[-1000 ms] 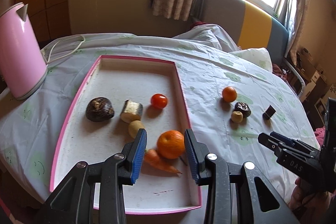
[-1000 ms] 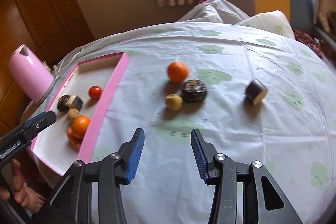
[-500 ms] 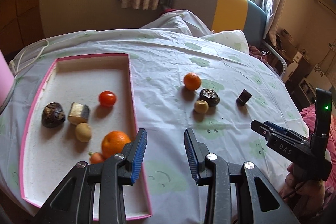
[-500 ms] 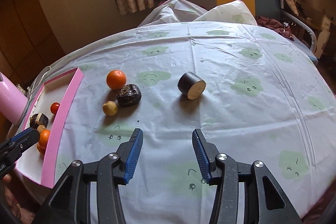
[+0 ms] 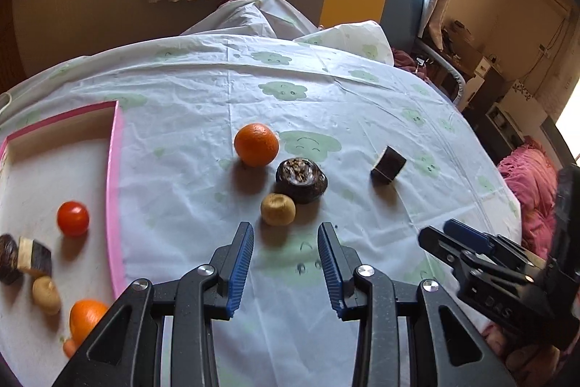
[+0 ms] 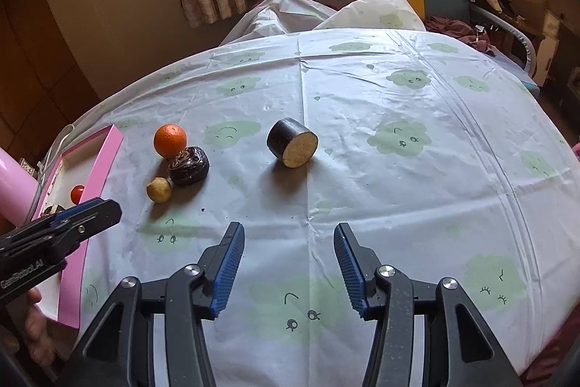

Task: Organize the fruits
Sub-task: 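Move the left gripper to the small brown round tuber and grasp it, then grasp the dark purple yam slice with the right gripper while the left gripper holds the tuber, then carry the brown tuber into the tray with the left gripper and release it, then carry the yam slice into the tray with the right gripper and release it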

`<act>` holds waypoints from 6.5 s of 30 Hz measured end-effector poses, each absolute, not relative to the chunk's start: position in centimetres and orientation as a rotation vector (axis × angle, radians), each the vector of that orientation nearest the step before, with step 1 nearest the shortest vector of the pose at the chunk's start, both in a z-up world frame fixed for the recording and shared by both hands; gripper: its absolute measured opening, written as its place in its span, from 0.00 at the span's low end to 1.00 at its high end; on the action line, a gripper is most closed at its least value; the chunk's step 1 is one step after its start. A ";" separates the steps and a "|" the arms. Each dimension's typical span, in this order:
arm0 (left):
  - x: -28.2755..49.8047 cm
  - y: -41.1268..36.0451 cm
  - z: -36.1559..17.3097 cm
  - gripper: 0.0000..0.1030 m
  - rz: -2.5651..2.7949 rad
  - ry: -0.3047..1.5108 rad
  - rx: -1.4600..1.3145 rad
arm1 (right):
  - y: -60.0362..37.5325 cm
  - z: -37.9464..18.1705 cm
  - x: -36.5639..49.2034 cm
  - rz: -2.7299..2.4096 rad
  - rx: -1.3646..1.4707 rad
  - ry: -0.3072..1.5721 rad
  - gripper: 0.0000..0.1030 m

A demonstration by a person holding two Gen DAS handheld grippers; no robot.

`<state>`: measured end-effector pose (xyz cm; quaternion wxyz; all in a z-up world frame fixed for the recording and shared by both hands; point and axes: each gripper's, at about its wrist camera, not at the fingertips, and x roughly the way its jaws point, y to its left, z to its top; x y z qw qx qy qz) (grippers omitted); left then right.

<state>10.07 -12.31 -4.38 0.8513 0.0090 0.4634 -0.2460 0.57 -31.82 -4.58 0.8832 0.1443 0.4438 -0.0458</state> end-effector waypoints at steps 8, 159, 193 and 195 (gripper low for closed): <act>12.9 -13.6 -6.7 0.36 -0.472 1.014 0.040 | -31.9 -5.0 0.7 -0.084 0.302 0.936 0.53; 4.5 5.1 -2.8 0.35 -0.086 0.881 -0.121 | -27.0 -7.2 4.1 -0.008 0.050 0.915 0.40; 3.5 9.6 -3.0 0.35 -0.012 0.874 -0.182 | -7.9 -1.2 8.5 0.577 0.044 0.925 0.41; 3.4 9.8 -3.0 0.35 -0.003 0.873 -0.182 | -7.4 -1.7 9.0 0.575 0.051 0.935 0.42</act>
